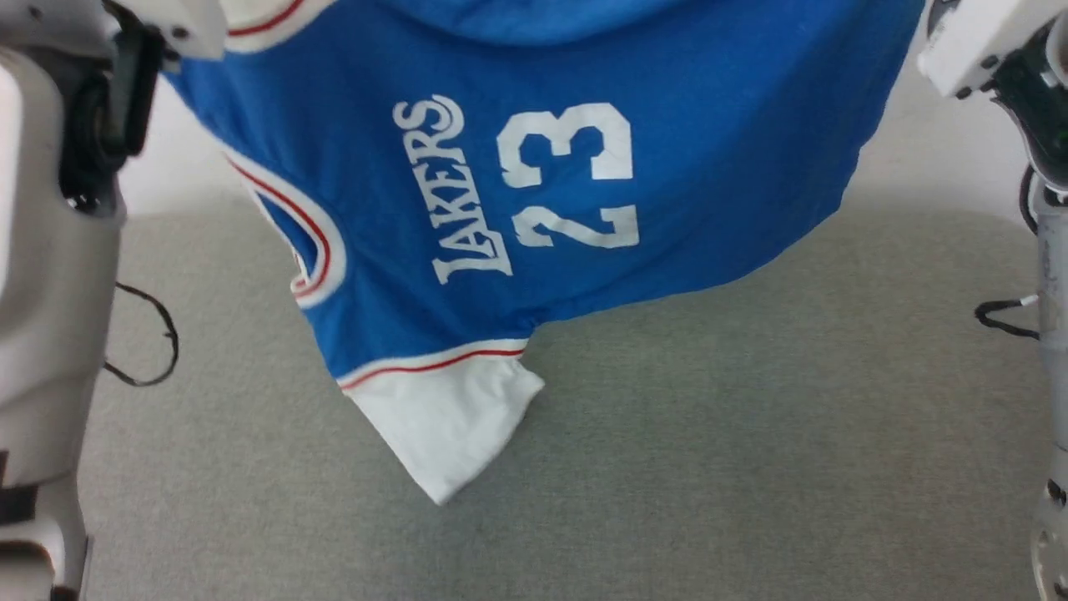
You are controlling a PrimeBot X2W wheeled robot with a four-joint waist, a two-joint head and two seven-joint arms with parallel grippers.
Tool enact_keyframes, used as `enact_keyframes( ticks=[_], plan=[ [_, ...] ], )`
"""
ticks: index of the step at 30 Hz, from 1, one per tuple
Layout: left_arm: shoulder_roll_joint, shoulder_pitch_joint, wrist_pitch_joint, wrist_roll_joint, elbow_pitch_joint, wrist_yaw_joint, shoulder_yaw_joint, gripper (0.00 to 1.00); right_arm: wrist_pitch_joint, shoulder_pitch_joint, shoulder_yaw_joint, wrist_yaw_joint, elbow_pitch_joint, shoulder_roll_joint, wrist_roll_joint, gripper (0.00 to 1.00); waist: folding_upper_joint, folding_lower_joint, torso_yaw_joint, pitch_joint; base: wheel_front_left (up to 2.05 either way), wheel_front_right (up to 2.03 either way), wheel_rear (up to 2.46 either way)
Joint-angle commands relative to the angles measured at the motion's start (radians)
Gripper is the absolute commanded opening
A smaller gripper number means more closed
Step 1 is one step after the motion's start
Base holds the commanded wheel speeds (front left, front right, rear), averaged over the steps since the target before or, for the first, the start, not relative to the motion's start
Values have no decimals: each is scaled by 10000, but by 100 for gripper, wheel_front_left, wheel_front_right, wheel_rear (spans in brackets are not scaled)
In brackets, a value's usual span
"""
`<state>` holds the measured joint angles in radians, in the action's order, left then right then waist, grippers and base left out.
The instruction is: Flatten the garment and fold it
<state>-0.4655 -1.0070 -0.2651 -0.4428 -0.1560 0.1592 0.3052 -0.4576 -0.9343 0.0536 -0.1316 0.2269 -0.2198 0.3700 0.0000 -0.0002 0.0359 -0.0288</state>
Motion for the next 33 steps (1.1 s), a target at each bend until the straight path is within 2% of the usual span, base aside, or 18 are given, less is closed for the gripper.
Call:
enact_keyframes(
  ticks=[1, 5, 10, 17, 21, 26, 33],
  plan=[
    [-22, -273, 15, 14, -148, -46, -21, 0, -38, -163, 59, 9, 115, 47, 27, 0, 0, 2, -525, -524, 0, 0, 0],
    [38, -1061, -63, -90, -662, -79, -145, 0, -334, -460, 122, 9, 333, 142, 164, 0, 0, 2, -713, -537, 0, 0, 0],
    [-31, -1783, -881, -90, -1107, -303, 135, 0, -932, -717, 186, 9, 405, 222, 309, 0, 0, 2, -977, -123, 0, 0, 0],
    [90, -3319, -1099, 372, -1513, -80, 334, 0, -1291, -1772, -67, 9, 1076, 727, -58, 0, 0, 2, -1478, 1618, 0, 0, 0],
    [218, -4794, -369, 907, -1769, 92, 350, 0, -858, -2990, -277, 9, 1639, 1029, -416, 0, 0, 2, -1816, 3052, 0, 0, 0],
    [514, -6338, 1292, 1238, -2486, 170, 184, 0, 248, -4539, -527, 9, 2855, 1319, -981, 0, 0, 2, -2183, 4197, 0, 0, 0],
    [929, -7905, 2958, 1294, -3555, -235, 210, 0, 1610, -6082, -847, 9, 4358, 1189, -1725, 0, 0, 2, -2036, 5145, 0, 0, 0]
  ],
)
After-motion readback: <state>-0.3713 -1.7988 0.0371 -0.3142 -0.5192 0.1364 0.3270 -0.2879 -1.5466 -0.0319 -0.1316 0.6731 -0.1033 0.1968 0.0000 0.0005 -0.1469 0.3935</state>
